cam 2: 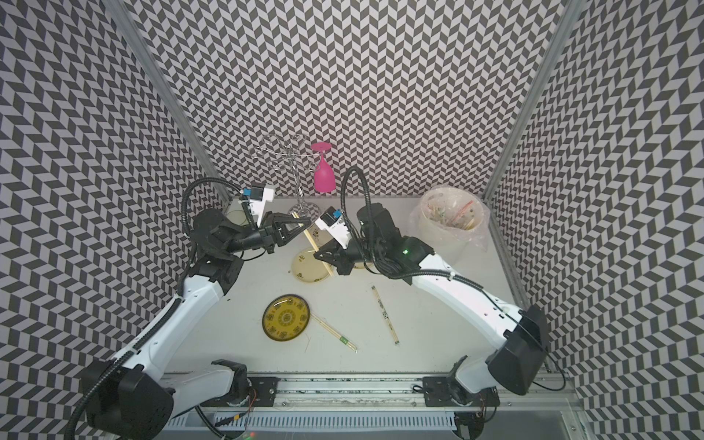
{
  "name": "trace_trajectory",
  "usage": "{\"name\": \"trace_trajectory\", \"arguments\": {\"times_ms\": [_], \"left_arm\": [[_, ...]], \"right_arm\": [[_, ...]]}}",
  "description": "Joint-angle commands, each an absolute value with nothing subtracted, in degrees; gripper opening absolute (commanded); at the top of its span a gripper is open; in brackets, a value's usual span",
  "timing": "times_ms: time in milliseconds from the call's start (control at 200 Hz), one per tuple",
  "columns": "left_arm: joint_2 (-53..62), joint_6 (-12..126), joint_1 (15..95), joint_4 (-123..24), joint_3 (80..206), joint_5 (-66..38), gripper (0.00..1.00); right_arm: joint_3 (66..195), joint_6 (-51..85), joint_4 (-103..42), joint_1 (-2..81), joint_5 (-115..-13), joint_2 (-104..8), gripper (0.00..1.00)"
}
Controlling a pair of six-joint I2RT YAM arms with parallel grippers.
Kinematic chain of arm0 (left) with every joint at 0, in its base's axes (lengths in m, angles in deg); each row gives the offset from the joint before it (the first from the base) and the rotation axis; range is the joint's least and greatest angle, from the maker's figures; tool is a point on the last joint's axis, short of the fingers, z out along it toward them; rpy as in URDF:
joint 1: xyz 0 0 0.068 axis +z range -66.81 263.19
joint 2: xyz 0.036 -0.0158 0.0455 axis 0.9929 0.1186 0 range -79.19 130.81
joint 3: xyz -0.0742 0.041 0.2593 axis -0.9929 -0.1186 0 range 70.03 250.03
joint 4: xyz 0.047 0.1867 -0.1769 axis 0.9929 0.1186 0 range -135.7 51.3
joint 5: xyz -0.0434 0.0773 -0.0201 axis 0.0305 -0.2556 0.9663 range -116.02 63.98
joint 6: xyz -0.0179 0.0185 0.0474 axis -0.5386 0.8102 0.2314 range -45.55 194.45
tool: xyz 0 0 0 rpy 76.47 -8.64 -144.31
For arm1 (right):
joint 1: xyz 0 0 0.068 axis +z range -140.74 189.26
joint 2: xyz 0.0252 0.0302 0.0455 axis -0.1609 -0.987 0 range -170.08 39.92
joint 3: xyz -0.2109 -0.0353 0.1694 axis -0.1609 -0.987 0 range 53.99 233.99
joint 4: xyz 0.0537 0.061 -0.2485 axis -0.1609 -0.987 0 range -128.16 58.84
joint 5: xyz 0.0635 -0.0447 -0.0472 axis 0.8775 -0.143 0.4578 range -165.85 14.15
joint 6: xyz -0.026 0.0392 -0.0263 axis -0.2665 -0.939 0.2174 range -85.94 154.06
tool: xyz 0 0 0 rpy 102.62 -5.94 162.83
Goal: Remove the packaging of disposable chopsticks
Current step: Place the disposable chopsticks on the plate.
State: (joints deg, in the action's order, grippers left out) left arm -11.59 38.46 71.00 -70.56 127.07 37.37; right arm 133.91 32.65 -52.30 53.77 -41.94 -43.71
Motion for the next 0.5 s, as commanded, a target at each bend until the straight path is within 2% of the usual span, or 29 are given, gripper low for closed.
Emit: {"name": "trace_trajectory", "arguments": {"times_ms": [0, 85, 125, 160, 330, 496], "left_arm": [[-12.29, 38.55, 73.87, -73.39, 126.53, 33.4, 0.33], [-12.73, 36.41, 78.44, -74.87, 124.37, 29.24, 0.67], [-13.21, 35.43, 80.99, -75.03, 122.94, 26.32, 0.77], [-13.42, 35.06, 83.33, -74.16, 121.96, 24.04, 0.83], [-13.14, 29.23, 94.03, -77.54, 116.41, 21.35, 0.84], [-13.46, 32.72, 95.21, -71.22, 116.61, 19.13, 0.82]], "right_arm": [[133.96, 29.5, -49.79, 53.74, -42.86, -45.22, 0.0], [134.79, 28.06, -51.58, 53.25, -44.12, -47.9, 0.0], [135.26, 27.12, -52.55, 52.95, -44.99, -49.4, 0.0], [135.74, 26.36, -53.44, 52.69, -45.6, -50.94, 0.0], [139.03, 23.74, -57.58, 52.5, -48.19, -58.65, 0.0], [147.51, 22.62, -63.26, 52.47, -49.15, -69.84, 0.0]]}}
